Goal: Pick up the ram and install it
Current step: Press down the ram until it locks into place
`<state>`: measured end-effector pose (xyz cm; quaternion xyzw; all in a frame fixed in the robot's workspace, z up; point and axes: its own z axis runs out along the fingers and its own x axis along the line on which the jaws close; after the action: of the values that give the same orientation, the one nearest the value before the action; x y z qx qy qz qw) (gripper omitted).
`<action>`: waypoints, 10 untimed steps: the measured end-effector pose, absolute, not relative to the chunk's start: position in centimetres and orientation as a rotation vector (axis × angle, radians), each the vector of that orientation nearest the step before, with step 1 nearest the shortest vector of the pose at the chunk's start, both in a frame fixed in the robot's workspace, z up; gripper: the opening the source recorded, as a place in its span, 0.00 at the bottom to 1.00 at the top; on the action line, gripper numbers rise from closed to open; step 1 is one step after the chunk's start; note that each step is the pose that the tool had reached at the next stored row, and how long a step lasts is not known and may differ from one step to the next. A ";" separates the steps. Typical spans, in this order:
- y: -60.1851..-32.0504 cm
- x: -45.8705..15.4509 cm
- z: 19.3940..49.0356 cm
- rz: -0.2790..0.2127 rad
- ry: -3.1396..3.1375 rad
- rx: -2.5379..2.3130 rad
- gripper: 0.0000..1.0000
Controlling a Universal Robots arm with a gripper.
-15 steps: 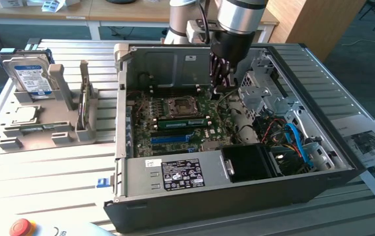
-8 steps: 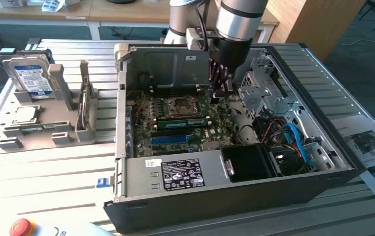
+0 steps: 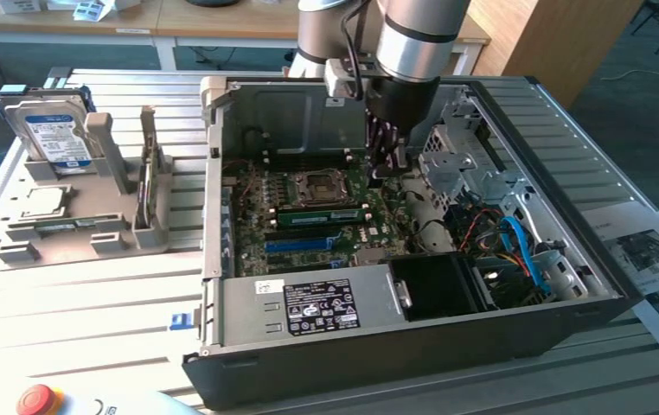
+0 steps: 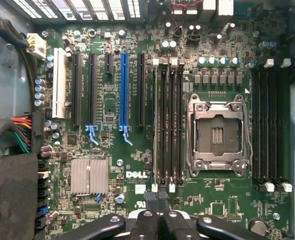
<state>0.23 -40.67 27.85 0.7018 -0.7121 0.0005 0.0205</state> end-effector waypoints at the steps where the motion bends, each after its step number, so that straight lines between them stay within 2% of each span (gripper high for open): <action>1: -40.7 0.2 27.7 0.002 -2.209 2.177 0.10; 10: -40.7 0.2 26.4 0.010 -2.212 2.181 0.10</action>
<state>0.15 -40.68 26.38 0.7018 -0.7121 0.0032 0.0176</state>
